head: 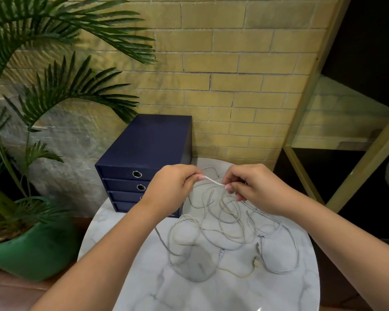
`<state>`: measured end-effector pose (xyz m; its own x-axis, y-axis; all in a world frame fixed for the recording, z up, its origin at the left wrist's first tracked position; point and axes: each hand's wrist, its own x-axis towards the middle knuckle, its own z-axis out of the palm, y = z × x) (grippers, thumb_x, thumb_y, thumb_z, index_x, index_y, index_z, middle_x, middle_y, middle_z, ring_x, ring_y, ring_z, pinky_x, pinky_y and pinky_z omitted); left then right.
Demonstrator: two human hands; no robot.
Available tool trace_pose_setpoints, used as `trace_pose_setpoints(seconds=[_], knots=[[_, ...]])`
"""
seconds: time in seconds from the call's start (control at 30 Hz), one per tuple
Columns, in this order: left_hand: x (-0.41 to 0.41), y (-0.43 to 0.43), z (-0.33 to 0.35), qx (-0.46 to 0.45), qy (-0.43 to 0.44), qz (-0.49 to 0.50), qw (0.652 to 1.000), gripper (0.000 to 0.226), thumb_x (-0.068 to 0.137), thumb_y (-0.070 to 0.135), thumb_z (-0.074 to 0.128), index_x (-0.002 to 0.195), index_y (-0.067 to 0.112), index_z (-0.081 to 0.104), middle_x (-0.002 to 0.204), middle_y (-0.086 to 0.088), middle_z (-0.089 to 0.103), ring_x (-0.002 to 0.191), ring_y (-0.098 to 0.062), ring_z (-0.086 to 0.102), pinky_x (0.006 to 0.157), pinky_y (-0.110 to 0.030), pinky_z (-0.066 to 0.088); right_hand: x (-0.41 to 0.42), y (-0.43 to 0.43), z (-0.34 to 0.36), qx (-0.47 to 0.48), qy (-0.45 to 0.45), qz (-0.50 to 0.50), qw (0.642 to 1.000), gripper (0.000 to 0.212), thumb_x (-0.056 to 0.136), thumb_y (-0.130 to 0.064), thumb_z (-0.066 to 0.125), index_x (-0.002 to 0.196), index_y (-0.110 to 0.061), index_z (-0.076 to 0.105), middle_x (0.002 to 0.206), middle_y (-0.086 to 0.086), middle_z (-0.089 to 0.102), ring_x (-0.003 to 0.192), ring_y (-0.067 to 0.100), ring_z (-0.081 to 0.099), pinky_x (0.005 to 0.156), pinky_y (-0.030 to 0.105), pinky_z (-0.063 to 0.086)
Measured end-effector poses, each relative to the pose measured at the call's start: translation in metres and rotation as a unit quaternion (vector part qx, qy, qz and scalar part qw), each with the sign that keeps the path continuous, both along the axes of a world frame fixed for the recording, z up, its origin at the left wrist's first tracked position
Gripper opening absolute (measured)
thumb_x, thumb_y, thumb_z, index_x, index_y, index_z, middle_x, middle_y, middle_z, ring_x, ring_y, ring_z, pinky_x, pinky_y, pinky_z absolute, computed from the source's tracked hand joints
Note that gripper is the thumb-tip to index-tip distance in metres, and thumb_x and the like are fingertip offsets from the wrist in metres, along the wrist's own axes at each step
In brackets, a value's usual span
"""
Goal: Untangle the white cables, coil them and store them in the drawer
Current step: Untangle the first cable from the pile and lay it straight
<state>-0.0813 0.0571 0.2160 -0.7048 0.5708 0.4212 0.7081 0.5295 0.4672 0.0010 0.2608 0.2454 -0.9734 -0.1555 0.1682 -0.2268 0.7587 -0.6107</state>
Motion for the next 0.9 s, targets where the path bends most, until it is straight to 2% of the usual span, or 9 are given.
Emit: trace_pose_setpoints(seconds=[0.13, 0.2, 0.3, 0.43, 0.53, 0.6, 0.7, 0.8, 0.9], knots=[[-0.003, -0.003, -0.002, 0.001, -0.007, 0.017, 1.0, 0.027, 0.095, 0.041, 0.051, 0.09, 0.02, 0.068, 0.066, 0.014, 0.055, 0.067, -0.006, 0.053, 0.061, -0.022, 0.043, 0.001, 0.004, 0.006, -0.016, 0.006, -0.024, 1.0, 0.008, 0.091, -0.011, 0.059, 0.088, -0.016, 0.064, 0.07, -0.004, 0.064, 0.059, 0.009, 0.064, 0.058, 0.025, 0.055], [-0.009, -0.012, -0.005, -0.008, -0.022, 0.025, 0.999, 0.033, 0.096, 0.046, 0.046, 0.087, 0.021, 0.065, 0.07, 0.008, 0.059, 0.069, -0.008, 0.056, 0.063, -0.029, 0.048, 0.003, 0.011, 0.006, -0.007, 0.017, -0.049, 0.999, 0.007, 0.092, -0.015, 0.058, 0.088, -0.02, 0.06, 0.07, -0.005, 0.063, 0.058, 0.006, 0.062, 0.057, 0.022, 0.052], [-0.014, -0.027, -0.008, -0.03, 0.001, 0.05, 0.998, 0.036, 0.099, 0.047, 0.039, 0.084, 0.024, 0.062, 0.073, 0.006, 0.063, 0.071, -0.012, 0.058, 0.066, -0.041, 0.051, 0.004, 0.018, 0.004, 0.01, 0.02, -0.069, 0.997, 0.008, 0.092, -0.019, 0.057, 0.085, -0.022, 0.06, 0.07, -0.007, 0.064, 0.057, 0.006, 0.058, 0.056, 0.022, 0.048], [-0.013, -0.033, -0.006, -0.052, 0.001, 0.068, 0.996, 0.035, 0.099, 0.044, 0.039, 0.086, 0.022, 0.062, 0.065, 0.008, 0.057, 0.063, -0.01, 0.054, 0.061, -0.036, 0.048, 0.003, 0.014, 0.003, 0.026, 0.033, -0.057, 0.998, 0.011, 0.094, -0.017, 0.054, 0.086, -0.019, 0.061, 0.068, -0.005, 0.062, 0.056, 0.001, 0.051, 0.052, 0.012, 0.037], [-0.01, -0.034, -0.006, -0.065, -0.049, 0.047, 0.996, 0.029, 0.098, 0.044, 0.041, 0.091, 0.024, 0.061, 0.063, 0.01, 0.052, 0.061, -0.007, 0.051, 0.055, -0.028, 0.038, 0.001, 0.014, 0.005, 0.006, 0.03, -0.052, 0.998, 0.014, 0.095, -0.014, 0.053, 0.085, -0.019, 0.061, 0.066, -0.004, 0.061, 0.051, 0.004, 0.045, 0.051, 0.014, 0.035], [-0.005, -0.03, -0.005, -0.06, -0.068, 0.02, 0.996, 0.022, 0.098, 0.044, 0.043, 0.094, 0.028, 0.058, 0.066, 0.014, 0.051, 0.065, 0.0, 0.05, 0.056, -0.022, 0.033, 0.0, 0.011, 0.006, -0.005, 0.023, -0.051, 0.998, 0.014, 0.095, -0.015, 0.052, 0.085, -0.019, 0.061, 0.064, -0.004, 0.06, 0.05, 0.004, 0.044, 0.05, 0.015, 0.034], [0.002, -0.016, -0.001, -0.056, -0.05, -0.024, 0.997, 0.02, 0.099, 0.041, 0.042, 0.096, 0.03, 0.058, 0.075, 0.019, 0.053, 0.074, 0.003, 0.051, 0.063, -0.022, 0.036, -0.002, 0.001, 0.007, -0.005, 0.016, -0.043, 0.999, 0.013, 0.096, -0.013, 0.05, 0.089, -0.013, 0.061, 0.063, -0.004, 0.057, 0.051, -0.001, 0.047, 0.051, 0.01, 0.035], [0.006, -0.007, 0.001, -0.055, -0.003, -0.03, 0.998, 0.025, 0.101, 0.037, 0.04, 0.098, 0.024, 0.061, 0.077, 0.013, 0.055, 0.075, -0.007, 0.053, 0.067, -0.032, 0.045, -0.003, -0.003, 0.007, 0.007, 0.009, -0.03, 0.999, 0.012, 0.096, -0.018, 0.05, 0.089, -0.019, 0.06, 0.064, -0.004, 0.056, 0.053, 0.002, 0.046, 0.052, 0.015, 0.035], [0.004, -0.008, 0.0, -0.059, 0.046, 0.001, 0.997, 0.025, 0.102, 0.033, 0.04, 0.098, 0.022, 0.061, 0.067, 0.013, 0.048, 0.067, -0.014, 0.049, 0.06, -0.033, 0.039, 0.002, -0.007, 0.006, 0.022, 0.004, 0.005, 1.0, 0.007, 0.093, -0.028, 0.057, 0.087, -0.023, 0.057, 0.062, -0.004, 0.053, 0.056, 0.006, 0.044, 0.054, 0.026, 0.038]])
